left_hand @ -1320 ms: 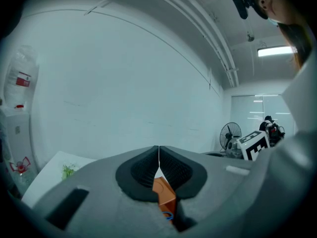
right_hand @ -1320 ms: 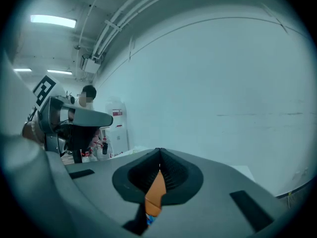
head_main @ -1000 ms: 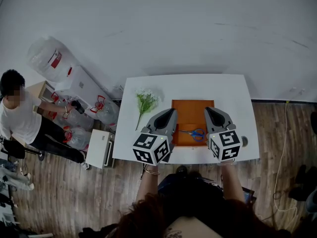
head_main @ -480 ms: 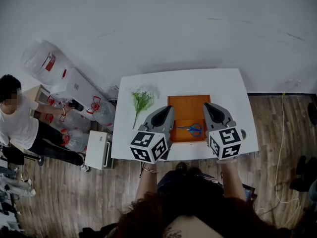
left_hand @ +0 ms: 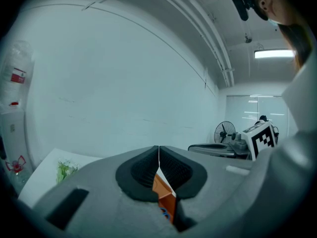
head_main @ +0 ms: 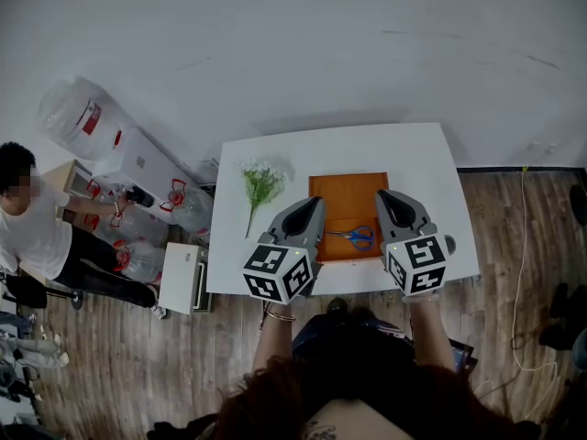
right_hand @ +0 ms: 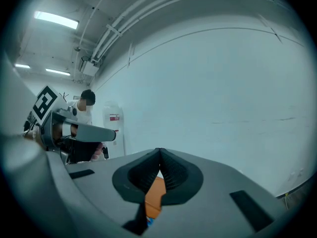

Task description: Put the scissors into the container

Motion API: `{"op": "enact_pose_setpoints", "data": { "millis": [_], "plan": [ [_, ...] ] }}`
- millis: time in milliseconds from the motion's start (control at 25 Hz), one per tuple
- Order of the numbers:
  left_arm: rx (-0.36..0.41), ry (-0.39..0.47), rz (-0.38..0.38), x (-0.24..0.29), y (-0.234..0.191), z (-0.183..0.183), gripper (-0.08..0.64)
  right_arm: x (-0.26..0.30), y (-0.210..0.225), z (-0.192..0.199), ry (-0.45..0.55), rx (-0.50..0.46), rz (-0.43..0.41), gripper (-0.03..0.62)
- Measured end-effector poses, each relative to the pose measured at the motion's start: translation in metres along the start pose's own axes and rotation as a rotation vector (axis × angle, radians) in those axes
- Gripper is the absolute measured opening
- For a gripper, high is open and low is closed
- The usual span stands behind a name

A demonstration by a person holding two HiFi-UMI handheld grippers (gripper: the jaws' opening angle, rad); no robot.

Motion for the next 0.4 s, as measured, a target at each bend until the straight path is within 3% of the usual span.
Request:
{"op": "enact_pose_setpoints", "data": {
  "millis": [400],
  "plan": [
    [0.003,0.002,-0.017,-0.0035,-0.0014,-0.0006,0.018,-0.0004,0.0015,0.0000,0.006,-0.006,-0.004,-0.002]
  ]
}}
Point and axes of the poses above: the fingertips, and each gripper's own axes: x forward along the fingers, y to its right, z out of its underside, the point moved 5 cm from there along -x, backward along the fingers, and after that the axes turned 11 degrees about z, right-handed, at the moved point
